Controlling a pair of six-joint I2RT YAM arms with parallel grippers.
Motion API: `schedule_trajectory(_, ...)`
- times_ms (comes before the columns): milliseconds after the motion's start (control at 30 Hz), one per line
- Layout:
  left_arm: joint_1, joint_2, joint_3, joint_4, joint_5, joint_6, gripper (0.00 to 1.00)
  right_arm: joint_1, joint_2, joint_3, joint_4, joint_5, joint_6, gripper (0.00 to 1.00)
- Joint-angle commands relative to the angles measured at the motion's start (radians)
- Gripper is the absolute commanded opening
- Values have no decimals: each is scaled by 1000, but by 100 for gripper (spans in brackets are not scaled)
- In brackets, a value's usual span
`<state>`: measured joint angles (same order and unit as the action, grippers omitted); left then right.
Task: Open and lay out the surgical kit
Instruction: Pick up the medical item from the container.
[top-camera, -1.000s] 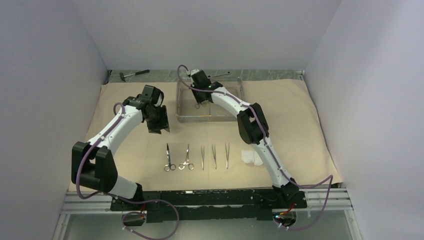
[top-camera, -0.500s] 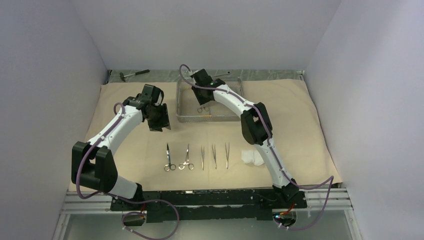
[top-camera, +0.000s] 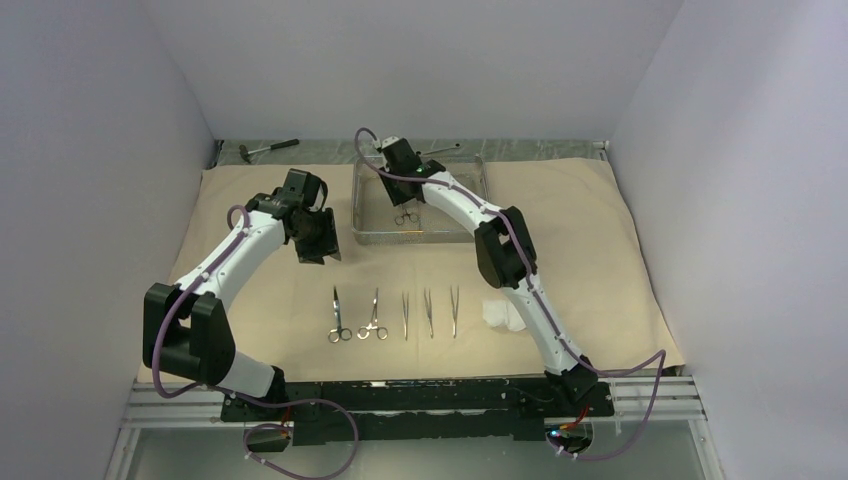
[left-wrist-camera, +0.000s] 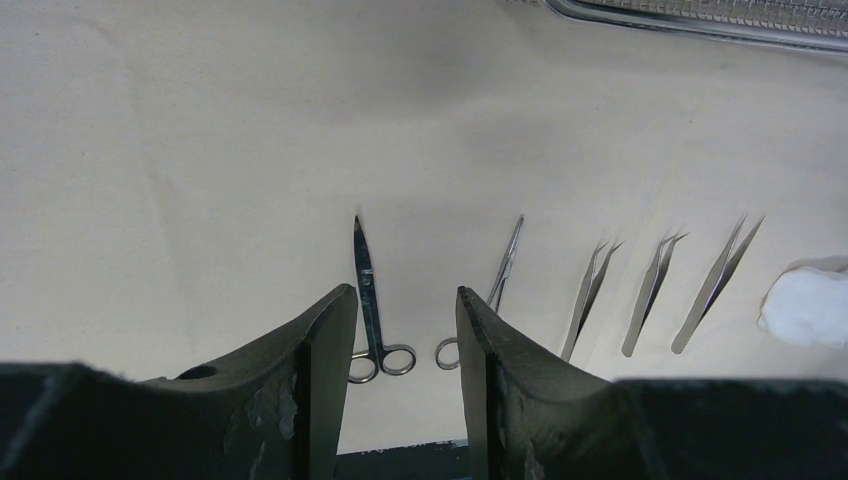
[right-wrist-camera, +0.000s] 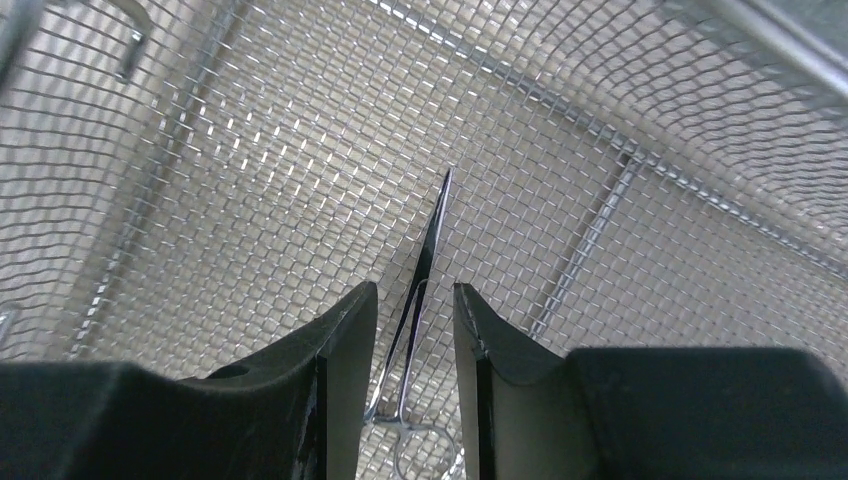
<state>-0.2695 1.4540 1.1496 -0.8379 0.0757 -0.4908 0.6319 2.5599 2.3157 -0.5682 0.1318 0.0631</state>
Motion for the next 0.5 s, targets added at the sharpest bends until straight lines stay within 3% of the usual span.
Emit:
schedule_trajectory(0,4,-21,14,-10,4,9,47,-1,33,64,20,-9,-34,38)
schedule_trajectory(100,4,-23,10,-7,2,11,47,-1,45,70,-14,-16,-26,33)
schedule_trajectory(267,4,-17,8,1,5,9,47,-9,46,67,-86,-50,10,16)
schedule_trajectory(467,6,-15,2,10,8,6,47,-23,22,59,-182,-60,39,9)
